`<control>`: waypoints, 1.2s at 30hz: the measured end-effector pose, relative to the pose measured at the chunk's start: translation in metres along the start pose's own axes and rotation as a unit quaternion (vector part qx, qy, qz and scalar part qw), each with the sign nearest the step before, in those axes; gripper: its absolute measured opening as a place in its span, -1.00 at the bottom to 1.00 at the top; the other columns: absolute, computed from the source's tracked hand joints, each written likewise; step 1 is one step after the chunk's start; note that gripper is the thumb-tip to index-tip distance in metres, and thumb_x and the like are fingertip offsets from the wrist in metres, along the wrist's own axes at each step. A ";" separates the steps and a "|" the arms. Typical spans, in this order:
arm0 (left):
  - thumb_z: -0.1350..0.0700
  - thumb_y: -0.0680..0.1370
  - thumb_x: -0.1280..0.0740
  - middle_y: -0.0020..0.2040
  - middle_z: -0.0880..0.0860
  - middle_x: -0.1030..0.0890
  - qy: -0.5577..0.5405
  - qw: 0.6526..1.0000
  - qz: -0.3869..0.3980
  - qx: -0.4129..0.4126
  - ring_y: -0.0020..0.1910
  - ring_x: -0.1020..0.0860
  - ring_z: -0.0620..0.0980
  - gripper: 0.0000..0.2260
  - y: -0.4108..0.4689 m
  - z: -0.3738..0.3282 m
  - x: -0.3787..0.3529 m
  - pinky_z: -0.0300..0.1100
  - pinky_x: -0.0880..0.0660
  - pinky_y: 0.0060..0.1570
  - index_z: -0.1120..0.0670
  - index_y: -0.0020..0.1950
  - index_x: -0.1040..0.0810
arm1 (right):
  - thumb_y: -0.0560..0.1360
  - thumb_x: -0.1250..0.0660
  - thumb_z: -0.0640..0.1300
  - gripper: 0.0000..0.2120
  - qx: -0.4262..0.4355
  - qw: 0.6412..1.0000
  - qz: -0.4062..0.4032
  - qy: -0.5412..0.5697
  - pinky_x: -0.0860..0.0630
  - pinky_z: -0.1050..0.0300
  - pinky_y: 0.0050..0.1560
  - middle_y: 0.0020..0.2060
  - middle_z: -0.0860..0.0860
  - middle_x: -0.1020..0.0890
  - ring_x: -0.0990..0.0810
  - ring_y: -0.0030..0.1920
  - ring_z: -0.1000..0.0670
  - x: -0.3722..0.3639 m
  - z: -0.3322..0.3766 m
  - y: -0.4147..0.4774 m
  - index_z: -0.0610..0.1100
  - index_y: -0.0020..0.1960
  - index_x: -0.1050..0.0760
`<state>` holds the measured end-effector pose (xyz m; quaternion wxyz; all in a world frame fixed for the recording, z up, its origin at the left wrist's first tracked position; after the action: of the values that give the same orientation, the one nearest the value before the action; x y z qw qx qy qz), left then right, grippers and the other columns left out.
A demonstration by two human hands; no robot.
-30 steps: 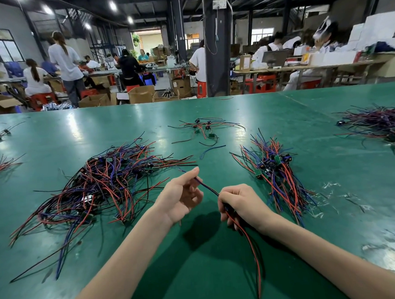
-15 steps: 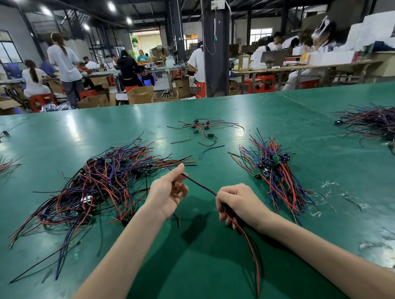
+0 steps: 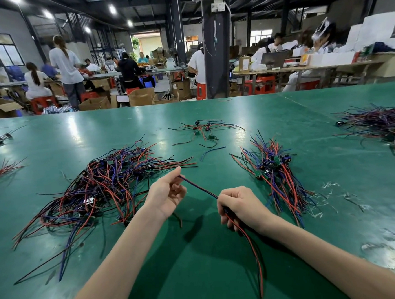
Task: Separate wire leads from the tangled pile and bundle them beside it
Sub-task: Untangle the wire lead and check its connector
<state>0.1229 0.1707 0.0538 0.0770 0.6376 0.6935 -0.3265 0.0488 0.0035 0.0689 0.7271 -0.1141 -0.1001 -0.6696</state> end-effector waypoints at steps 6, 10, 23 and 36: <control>0.18 0.53 -0.35 -0.46 0.02 -0.35 -0.057 0.995 0.026 0.073 -0.52 -0.27 -0.11 -0.70 -0.003 0.007 -0.003 -0.32 -0.42 -0.55 0.23 -0.38 -0.45 | 0.43 -0.18 -0.30 -0.74 0.004 1.000 0.026 0.001 -0.35 0.28 -0.57 -0.48 -0.17 -0.55 -0.46 -0.52 -0.06 -0.005 0.002 -0.003 -0.17 -0.41 -0.47; 0.17 0.52 -0.37 -0.52 -0.01 -0.47 0.029 0.999 0.012 0.008 -0.64 -0.29 -0.18 -0.79 0.001 -0.002 0.001 -0.37 -0.43 -0.55 0.22 -0.28 -0.49 | 0.42 -0.17 -0.32 -0.75 0.001 0.999 0.032 0.011 -0.31 0.31 -0.57 -0.49 -0.18 -0.54 -0.42 -0.56 -0.04 -0.006 0.000 -0.003 -0.19 -0.40 -0.46; 0.15 0.55 -0.34 -0.47 0.00 -0.37 -0.009 1.000 0.005 0.003 -0.67 -0.27 -0.14 -0.69 0.000 -0.006 0.002 -0.35 -0.41 -0.56 0.19 -0.38 -0.42 | 0.42 -0.17 -0.31 -0.76 0.003 0.999 0.043 0.014 -0.32 0.30 -0.55 -0.49 -0.18 -0.54 -0.43 -0.56 -0.02 -0.007 -0.001 -0.003 -0.20 -0.39 -0.47; 0.15 0.48 -0.44 -0.37 0.03 -0.52 0.101 0.989 -0.054 -0.094 -0.65 -0.32 -0.19 -0.81 0.000 -0.020 0.013 -0.33 -0.43 -0.53 0.21 -0.27 -0.54 | 0.42 -0.16 -0.33 -0.76 0.008 0.999 0.045 0.013 -0.33 0.30 -0.56 -0.49 -0.19 -0.54 -0.43 -0.57 -0.01 -0.006 -0.001 -0.005 -0.22 -0.39 -0.46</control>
<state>0.1268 0.1923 0.0623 0.0485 0.6185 0.7590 -0.1975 0.0432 0.0088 0.0661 0.7584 -0.1039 -0.0904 -0.6370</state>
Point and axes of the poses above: each hand's wrist, its own y-axis towards the middle knuckle, its own x-axis out of the back of the hand, z = x × y, the point moved 7 cm from there along y, towards the middle knuckle
